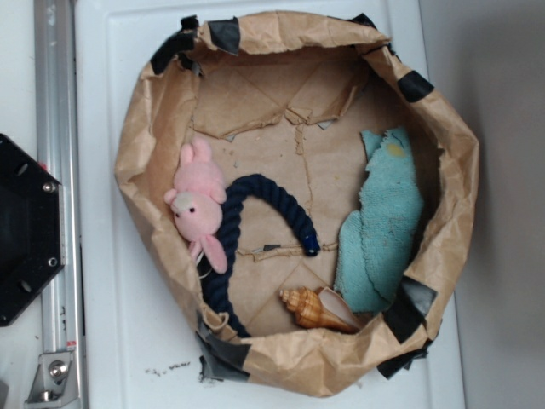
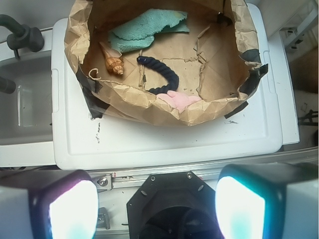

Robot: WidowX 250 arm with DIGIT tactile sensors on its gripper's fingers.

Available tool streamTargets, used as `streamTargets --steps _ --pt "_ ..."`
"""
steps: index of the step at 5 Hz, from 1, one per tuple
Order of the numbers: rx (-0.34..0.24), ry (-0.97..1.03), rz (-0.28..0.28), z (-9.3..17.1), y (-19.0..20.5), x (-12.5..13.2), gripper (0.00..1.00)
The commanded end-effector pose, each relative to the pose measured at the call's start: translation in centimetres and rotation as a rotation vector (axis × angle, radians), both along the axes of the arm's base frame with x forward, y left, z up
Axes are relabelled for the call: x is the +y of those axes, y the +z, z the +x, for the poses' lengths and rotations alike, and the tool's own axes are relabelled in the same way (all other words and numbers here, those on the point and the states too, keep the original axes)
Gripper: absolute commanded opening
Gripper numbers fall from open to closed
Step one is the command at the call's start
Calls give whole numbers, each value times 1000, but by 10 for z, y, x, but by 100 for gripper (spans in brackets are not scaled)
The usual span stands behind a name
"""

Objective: Grab the blue cloth.

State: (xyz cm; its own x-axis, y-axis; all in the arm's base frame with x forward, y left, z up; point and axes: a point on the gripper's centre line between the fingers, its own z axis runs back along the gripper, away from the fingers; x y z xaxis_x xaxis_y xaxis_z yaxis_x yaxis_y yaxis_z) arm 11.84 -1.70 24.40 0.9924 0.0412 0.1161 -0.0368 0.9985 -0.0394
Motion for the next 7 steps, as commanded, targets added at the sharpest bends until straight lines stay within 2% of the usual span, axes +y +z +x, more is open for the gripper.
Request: streamTargets --steps 1,2,3,4,5,6,7 --pt "0 0 0 0 0 0 100" --pt "-54 33 58 50 -37 13 100" --pt "-105 41 58 101 -64 24 100" --pt "-99 -29 108 147 -99 16 100" --pt "-81 -79 177 168 -130 14 100" --pt "-89 -125 158 181 -146 14 100" --pt "-133 -159 114 189 -161 7 100"
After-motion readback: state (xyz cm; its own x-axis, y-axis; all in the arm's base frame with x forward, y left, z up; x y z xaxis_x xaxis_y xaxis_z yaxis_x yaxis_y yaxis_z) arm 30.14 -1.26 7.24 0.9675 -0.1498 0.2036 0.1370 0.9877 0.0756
